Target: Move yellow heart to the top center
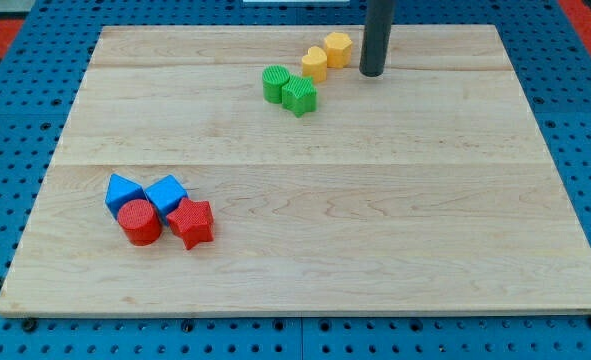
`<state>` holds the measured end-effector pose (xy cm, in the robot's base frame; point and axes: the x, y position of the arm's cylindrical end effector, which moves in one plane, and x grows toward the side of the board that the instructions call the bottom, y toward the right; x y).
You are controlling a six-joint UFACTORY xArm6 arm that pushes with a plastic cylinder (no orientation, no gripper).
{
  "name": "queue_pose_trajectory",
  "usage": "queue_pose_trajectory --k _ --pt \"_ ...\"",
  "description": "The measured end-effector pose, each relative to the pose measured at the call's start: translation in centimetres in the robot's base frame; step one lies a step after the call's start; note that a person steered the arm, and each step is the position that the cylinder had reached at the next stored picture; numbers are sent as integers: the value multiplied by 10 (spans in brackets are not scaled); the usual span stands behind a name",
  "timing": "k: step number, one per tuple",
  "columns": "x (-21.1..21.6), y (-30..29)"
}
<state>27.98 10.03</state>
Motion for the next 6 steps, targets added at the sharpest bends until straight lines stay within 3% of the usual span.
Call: queue_pose_trajectory --k 4,6 --pt "11 -72" --pt "-6 -117"
